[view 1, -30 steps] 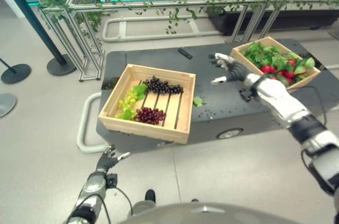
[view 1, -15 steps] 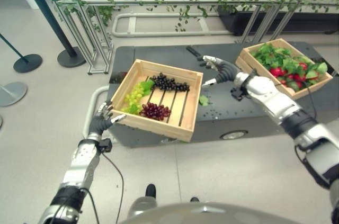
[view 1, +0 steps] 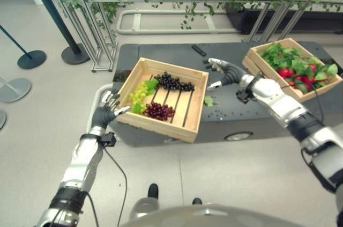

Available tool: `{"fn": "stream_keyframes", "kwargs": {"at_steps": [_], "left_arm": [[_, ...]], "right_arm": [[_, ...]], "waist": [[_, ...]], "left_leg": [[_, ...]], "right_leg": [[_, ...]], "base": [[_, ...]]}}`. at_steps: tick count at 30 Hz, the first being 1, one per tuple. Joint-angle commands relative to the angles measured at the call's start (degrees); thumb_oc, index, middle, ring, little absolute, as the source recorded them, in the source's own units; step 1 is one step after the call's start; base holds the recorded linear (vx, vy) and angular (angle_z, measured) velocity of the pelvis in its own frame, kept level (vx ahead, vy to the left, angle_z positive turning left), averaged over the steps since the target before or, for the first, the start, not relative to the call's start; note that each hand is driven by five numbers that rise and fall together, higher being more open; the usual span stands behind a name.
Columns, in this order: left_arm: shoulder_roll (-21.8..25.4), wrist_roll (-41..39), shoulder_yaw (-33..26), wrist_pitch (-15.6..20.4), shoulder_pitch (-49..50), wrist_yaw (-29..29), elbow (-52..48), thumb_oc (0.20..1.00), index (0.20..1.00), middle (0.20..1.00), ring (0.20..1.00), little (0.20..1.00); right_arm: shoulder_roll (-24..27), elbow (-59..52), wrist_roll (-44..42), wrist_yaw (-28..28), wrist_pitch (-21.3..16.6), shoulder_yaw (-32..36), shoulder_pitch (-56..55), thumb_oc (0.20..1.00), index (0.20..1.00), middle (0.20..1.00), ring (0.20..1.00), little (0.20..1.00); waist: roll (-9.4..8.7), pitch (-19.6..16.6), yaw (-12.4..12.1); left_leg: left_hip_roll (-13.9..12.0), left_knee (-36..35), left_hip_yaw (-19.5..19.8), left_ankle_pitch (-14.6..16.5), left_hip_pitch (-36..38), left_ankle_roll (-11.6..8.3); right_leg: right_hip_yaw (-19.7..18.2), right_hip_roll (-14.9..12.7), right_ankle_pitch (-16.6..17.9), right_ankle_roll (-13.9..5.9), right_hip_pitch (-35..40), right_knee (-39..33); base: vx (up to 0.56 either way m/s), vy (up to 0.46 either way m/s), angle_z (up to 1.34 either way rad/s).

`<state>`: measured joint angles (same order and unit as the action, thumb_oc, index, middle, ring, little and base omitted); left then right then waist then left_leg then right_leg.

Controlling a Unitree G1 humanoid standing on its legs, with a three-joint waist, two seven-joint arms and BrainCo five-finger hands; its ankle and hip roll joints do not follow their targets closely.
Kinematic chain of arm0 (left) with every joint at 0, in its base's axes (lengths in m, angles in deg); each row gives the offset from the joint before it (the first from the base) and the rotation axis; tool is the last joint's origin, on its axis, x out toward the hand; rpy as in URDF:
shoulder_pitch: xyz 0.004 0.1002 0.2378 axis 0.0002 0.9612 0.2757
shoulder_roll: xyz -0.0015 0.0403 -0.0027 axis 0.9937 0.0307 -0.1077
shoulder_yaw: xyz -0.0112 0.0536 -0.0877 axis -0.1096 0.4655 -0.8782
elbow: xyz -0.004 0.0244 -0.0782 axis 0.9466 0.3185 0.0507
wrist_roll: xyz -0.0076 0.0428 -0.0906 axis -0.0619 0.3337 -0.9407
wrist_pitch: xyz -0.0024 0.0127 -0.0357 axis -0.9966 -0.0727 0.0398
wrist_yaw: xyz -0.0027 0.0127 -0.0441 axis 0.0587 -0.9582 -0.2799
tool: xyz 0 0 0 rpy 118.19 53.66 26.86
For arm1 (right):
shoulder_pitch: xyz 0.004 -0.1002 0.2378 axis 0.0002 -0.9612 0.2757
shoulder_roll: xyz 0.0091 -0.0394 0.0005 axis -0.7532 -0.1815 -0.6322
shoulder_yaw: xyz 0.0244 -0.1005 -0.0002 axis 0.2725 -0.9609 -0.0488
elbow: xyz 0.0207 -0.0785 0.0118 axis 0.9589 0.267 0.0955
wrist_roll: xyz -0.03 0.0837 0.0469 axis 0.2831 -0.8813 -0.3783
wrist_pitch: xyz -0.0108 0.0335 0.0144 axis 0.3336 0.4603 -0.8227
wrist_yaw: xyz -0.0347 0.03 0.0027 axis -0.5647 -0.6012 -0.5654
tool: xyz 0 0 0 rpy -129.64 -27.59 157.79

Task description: Pick up the fruits from the basket on one side to the basket on the other side

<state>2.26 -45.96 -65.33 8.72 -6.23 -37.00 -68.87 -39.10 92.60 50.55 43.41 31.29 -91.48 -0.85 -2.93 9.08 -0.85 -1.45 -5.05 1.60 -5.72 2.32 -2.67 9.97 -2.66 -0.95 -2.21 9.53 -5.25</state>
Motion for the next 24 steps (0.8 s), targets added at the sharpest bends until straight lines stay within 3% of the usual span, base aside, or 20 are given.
{"fn": "stream_keyframes", "kwargs": {"at_steps": [1,9,17,24], "left_arm": [[1.69,-0.57,0.59,3.3,-2.8,-0.36,-2.11,1.0,1.0,1.0,1.0,1.0],[3.06,-1.75,0.34,3.89,-5.08,0.47,-4.18,1.0,1.0,1.0,1.0,1.0],[5.46,-2.55,-1.6,4.48,-6.98,2.89,-9.78,1.0,1.0,1.0,1.0,1.0],[6.38,-1.73,-2.4,4.74,-9.28,5.46,-13.27,1.0,1.0,1.0,1.0,1.0]], "right_arm": [[1.57,-1.59,0.54,0.04,-1.57,0.79,2.78,1.0,1.0,1.0,1.0,1.0],[0.83,1.04,1.06,-0.52,-1.71,-2.93,9.41,1.0,1.0,1.0,1.0,1.0],[0.0,2.45,1.61,-2.67,-1.92,-5.47,16.92,1.0,1.0,1.0,1.0,1.0],[-3.28,8.75,4.27,-5.13,-1.69,-8.14,23.03,1.0,1.0,1.0,1.0,1.0]], "waist": [[-2.03,-0.61,-1.11],[-2.26,2.38,-1.6],[-3.22,8.62,-3.46],[-3.99,12.15,-5.12]], "left_leg": [[0.26,0.05,-2.53,6.41,4.29,-0.21],[0.32,0.93,-2.58,5.91,2.0,0.03],[0.7,9.47,-1.07,6.32,-9.28,0.56],[0.3,10.14,-0.01,5.01,-14.26,0.17]], "right_leg": [[-0.24,-2.71,-0.28,-4.21,-1.18,1.68],[-1.03,-2.77,-0.11,-4.23,-4.6,3.98],[-1.01,-2.95,-1.13,-3.57,-15.5,12.43],[-0.37,-2.87,-1.01,-3.5,-20.64,14.14]], "base": [[0.0,0.0,0.0],[-0.05,0.003,0.0],[-0.11,-0.009,0.0],[-0.02,0.001,0.11]]}}
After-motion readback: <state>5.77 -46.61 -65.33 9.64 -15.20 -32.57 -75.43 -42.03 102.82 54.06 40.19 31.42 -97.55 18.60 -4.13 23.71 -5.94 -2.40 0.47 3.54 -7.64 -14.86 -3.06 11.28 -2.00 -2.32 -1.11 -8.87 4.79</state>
